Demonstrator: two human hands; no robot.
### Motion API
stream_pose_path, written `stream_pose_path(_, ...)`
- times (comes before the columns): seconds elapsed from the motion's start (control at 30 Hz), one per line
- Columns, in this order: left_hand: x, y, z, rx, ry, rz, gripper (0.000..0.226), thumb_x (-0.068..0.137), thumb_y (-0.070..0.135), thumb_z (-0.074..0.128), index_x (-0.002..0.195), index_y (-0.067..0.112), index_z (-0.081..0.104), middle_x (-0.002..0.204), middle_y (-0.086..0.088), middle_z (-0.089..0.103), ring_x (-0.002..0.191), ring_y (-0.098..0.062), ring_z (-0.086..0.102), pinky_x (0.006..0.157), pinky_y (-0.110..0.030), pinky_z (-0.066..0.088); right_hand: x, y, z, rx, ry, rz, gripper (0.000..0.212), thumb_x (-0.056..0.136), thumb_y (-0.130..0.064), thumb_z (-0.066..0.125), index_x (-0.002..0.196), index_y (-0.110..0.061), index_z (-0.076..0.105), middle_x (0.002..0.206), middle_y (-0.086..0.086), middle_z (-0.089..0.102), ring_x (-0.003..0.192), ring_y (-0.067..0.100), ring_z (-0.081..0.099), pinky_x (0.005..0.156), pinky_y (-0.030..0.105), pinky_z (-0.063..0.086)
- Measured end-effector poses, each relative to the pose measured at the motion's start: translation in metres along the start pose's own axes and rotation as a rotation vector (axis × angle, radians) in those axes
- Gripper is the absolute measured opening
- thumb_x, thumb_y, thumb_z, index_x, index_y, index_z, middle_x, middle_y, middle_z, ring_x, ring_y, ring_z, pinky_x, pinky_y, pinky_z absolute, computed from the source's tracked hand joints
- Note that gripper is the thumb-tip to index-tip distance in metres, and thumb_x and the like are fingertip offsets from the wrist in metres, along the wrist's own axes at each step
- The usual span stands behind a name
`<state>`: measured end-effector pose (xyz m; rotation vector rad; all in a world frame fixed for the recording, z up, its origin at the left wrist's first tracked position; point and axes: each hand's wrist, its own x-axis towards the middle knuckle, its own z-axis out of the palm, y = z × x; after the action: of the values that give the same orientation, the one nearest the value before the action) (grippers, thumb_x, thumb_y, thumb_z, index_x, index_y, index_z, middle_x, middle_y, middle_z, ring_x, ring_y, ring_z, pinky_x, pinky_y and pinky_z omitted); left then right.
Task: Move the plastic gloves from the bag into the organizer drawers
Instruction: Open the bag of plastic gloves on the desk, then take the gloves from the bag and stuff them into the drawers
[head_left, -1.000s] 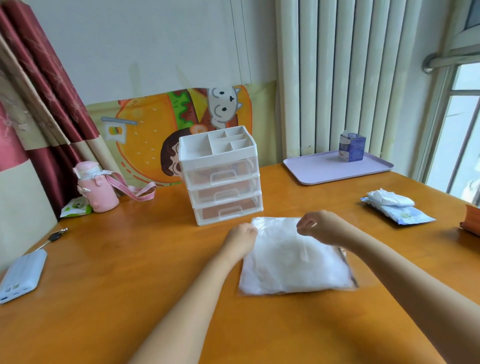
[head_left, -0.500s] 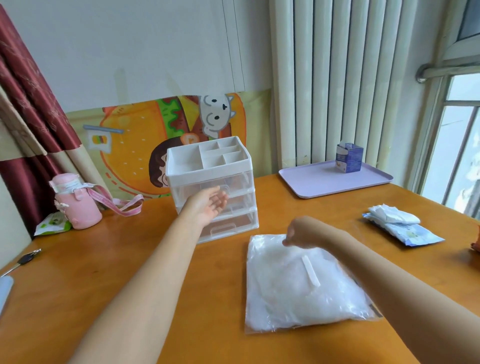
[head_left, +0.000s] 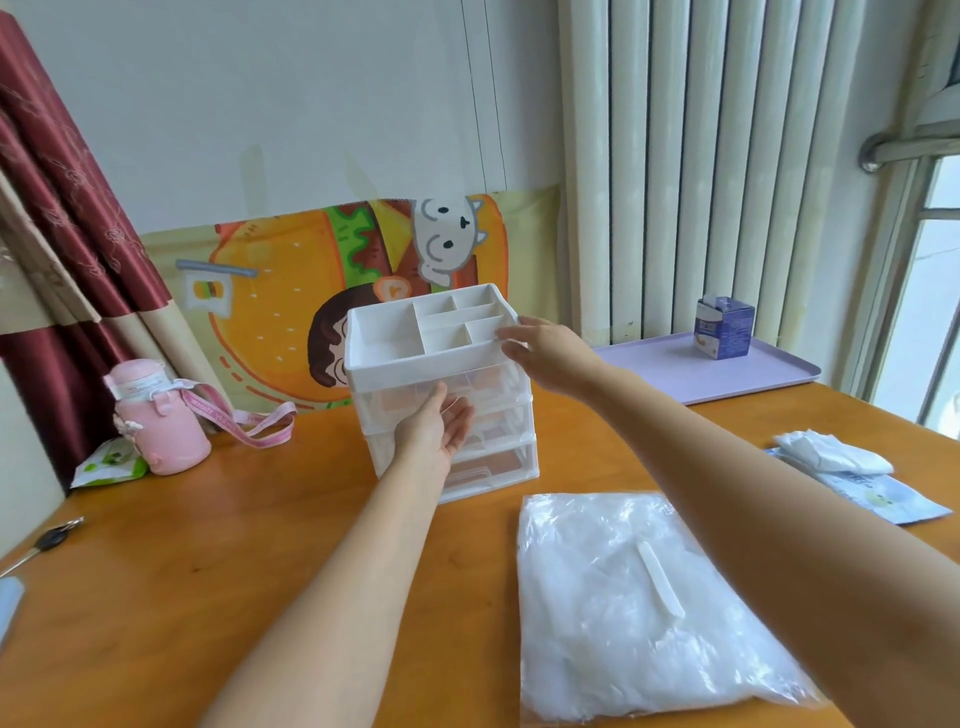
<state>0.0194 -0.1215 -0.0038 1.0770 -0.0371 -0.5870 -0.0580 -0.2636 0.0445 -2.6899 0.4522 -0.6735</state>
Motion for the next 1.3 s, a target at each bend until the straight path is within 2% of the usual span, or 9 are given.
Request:
stream_pose_path(0.13, -0.018, -0.011, -0.001, 0.01, 0.026, 0.068, 0.019, 0.092, 0.027, 0.064, 0.086, 0.009, 0.064, 0.088, -0.006, 0.071, 0.08, -0.017, 0.07, 0.073, -0.023, 0.052, 0.0, 0.0, -0.005, -0.028, -0.055, 0.012, 0.041, 0.104, -0.029, 0.033, 0.143, -0.024, 0.043, 0.156, 0.009, 0.027, 0.138, 0.026, 0.033, 0.101, 0.028, 0.031)
stream_pose_path(0.23, -0.034, -0.021, -0.007, 0.035, 0.035, 0.106, 0.021, 0.093, 0.031, 0.062, 0.096, 0.01, 0.067, 0.095, -0.004, 0.073, 0.091, -0.016, 0.071, 0.082, -0.027, 0.052, 0.0, 0.0, -0.01, -0.021, -0.135, 0.035, 0.044, 0.104, -0.032, 0.03, 0.146, -0.022, 0.037, 0.156, 0.007, 0.025, 0.139, 0.027, 0.032, 0.104, 0.031, 0.03)
stream_pose_path(0.43, -0.071, -0.03, -0.01, 0.009, 0.018, 0.054, 0.014, 0.096, 0.029, 0.057, 0.094, 0.016, 0.063, 0.096, 0.001, 0.069, 0.097, -0.014, 0.064, 0.087, -0.032, 0.043, -0.001, -0.009, -0.027, 0.037, -0.224, 0.091, 0.048, 0.104, -0.036, 0.027, 0.133, -0.008, 0.053, 0.127, 0.017, 0.058, 0.114, 0.03, 0.054, 0.097, 0.039, 0.043)
stream_pose_path(0.63, -0.098, -0.034, -0.009, -0.023, 0.001, -0.033, 0.011, 0.092, 0.009, 0.057, 0.083, 0.015, 0.059, 0.087, -0.003, 0.066, 0.092, -0.019, 0.064, 0.089, -0.038, 0.041, -0.004, 0.0, -0.025, 0.764, -0.236, 0.309, 0.048, 0.101, -0.039, 0.041, 0.135, -0.007, 0.051, 0.13, 0.01, 0.057, 0.108, 0.023, 0.061, 0.099, 0.035, 0.048)
stream_pose_path(0.77, -0.104, -0.032, -0.01, -0.002, 0.001, -0.034, 0.01, 0.09, 0.005, 0.056, 0.084, 0.012, 0.059, 0.089, -0.004, 0.066, 0.092, -0.019, 0.064, 0.088, -0.038, 0.042, -0.02, 0.002, -0.027, 0.918, -0.256, 0.293, 0.042, 0.101, -0.034, 0.042, 0.137, -0.013, 0.048, 0.124, 0.002, 0.059, 0.098, 0.018, 0.064, 0.091, 0.029, 0.05)
stream_pose_path(0.93, -0.11, -0.035, -0.012, -0.001, -0.001, -0.036, 0.011, 0.091, 0.003, 0.053, 0.086, 0.01, 0.058, 0.088, -0.005, 0.065, 0.092, -0.019, 0.063, 0.082, -0.035, 0.044, -0.048, 0.013, -0.043, 0.8, -0.169, 0.28, 0.037, 0.1, -0.026, 0.048, 0.13, -0.007, 0.055, 0.127, 0.009, 0.058, 0.101, 0.022, 0.064, 0.092, 0.031, 0.052)
stream_pose_path(1.07, -0.118, -0.048, -0.019, 0.055, -0.039, -0.074, 0.008, 0.09, 0.002, 0.053, 0.09, 0.009, 0.058, 0.089, -0.007, 0.061, 0.089, -0.022, 0.06, 0.074, -0.033, 0.046, -0.094, 0.039, -0.052, 0.7, -0.14, 0.326, 0.02, 0.093, -0.015, 0.059, 0.104, 0.0, 0.068, 0.102, 0.017, 0.07, 0.081, 0.02, 0.067, 0.078, 0.026, 0.058)
stream_pose_path(1.17, -0.122, -0.062, -0.022, 0.139, -0.091, -0.139, 0.004, 0.091, 0.005, 0.054, 0.089, 0.008, 0.057, 0.083, -0.007, 0.056, 0.081, -0.021, 0.057, 0.07, -0.031, 0.044, -0.133, 0.067, -0.048, 0.489, -0.253, 0.461, 0.02, 0.091, -0.012, 0.061, 0.102, 0.004, 0.067, 0.091, 0.012, 0.071, 0.072, 0.017, 0.066, 0.068, 0.021, 0.056)
stream_pose_path(1.3, -0.123, -0.091, -0.02, 0.495, -0.224, -0.045, 0.006, 0.093, 0.011, 0.057, 0.097, 0.011, 0.061, 0.094, -0.004, 0.059, 0.086, -0.016, 0.059, 0.072, -0.024, 0.045, -0.179, 0.097, -0.038, 0.075, -0.356, 0.694, 0.042, 0.087, -0.043, 0.065, 0.084, -0.001, 0.063, 0.067, 0.003, 0.063, 0.059, 0.018, 0.066, 0.059, 0.023, 0.054)
